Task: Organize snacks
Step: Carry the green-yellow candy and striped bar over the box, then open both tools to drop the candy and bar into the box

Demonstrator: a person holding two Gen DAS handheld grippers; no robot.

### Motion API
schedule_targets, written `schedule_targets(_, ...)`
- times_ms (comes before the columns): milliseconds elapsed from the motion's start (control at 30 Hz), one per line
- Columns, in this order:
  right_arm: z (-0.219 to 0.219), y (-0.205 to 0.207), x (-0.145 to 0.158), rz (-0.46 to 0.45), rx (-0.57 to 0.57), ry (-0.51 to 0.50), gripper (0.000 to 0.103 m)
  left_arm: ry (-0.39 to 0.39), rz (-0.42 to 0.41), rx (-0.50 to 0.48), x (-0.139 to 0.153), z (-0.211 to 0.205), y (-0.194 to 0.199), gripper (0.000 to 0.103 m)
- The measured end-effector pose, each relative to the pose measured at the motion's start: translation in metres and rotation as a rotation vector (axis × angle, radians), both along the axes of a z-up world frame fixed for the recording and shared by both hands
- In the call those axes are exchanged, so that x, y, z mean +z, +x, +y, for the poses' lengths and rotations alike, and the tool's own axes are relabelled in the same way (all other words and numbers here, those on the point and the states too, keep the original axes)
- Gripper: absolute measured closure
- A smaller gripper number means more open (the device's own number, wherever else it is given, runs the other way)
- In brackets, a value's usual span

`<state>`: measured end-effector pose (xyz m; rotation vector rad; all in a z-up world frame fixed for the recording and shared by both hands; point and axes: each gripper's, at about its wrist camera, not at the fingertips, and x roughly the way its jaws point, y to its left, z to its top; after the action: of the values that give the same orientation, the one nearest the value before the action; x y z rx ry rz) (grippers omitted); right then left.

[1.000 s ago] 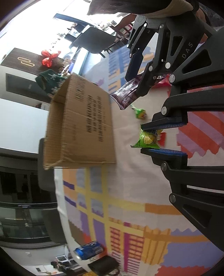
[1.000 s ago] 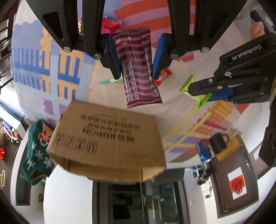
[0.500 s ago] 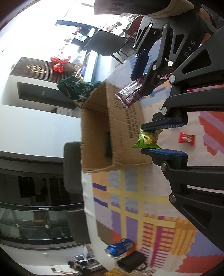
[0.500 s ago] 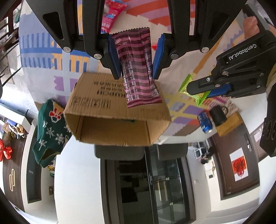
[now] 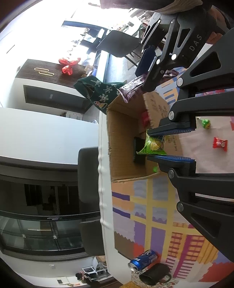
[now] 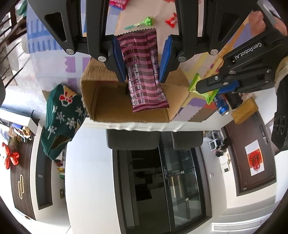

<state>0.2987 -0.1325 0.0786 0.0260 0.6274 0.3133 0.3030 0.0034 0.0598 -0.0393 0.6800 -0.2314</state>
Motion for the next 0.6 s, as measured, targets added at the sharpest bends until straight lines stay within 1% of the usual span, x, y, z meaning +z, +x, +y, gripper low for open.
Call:
schedule_targets(333,-0.001,0.037,0.009,0.001,-0.015,-0.006,0.065,0.011,0.009,0.000,0.004,-0.002,0.043,0.082)
schedule_targets(600,-0.002,0.069,0.005,0.019,-0.029,-0.021,0.065,0.024,0.035,0.009,-0.004,-0.004,0.073,0.082)
